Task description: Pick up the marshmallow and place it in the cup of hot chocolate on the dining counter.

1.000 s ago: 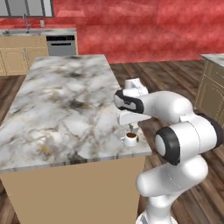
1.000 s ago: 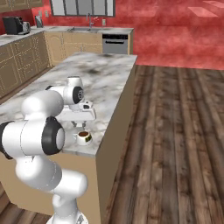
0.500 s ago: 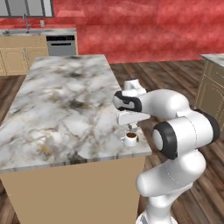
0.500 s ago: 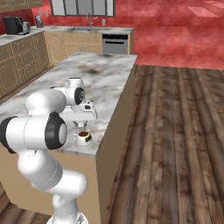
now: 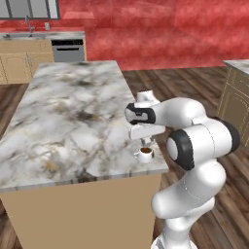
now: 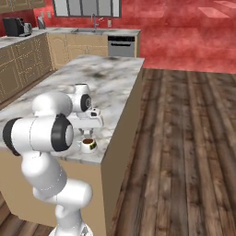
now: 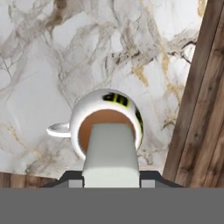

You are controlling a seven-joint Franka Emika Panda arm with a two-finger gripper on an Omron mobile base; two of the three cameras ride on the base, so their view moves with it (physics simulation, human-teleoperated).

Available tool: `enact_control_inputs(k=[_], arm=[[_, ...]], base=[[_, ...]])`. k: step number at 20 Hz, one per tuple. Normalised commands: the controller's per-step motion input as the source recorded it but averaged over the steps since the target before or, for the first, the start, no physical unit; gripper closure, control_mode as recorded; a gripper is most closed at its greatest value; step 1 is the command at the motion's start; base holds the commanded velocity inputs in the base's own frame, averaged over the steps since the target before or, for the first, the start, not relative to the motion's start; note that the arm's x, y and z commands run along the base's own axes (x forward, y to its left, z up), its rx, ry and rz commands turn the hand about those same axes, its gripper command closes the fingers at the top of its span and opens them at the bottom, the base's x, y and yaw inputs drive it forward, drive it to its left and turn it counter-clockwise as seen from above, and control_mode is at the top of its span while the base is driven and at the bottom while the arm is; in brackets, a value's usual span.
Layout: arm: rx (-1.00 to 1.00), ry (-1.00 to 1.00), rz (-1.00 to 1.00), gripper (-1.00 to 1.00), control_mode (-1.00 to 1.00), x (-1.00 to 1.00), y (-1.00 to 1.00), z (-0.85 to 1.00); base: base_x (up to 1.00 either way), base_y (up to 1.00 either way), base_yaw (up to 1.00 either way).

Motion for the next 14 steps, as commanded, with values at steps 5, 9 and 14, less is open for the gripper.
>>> enact_control_inputs(k=[5,9,14], arm=[[0.0,-0.01,0.0,1.0,-1.0,0.1,0.0,-0.15],[0.0,0.0,-0.01,1.0,-1.0,0.0,0.0,-0.14],[0.0,-0.01,-0.01,1.0,-1.0,0.0,0.0,-0.09]], base=[[0.0,0.0,0.0],[0.0,0.0,0.0],[0.0,0.0,0.0]])
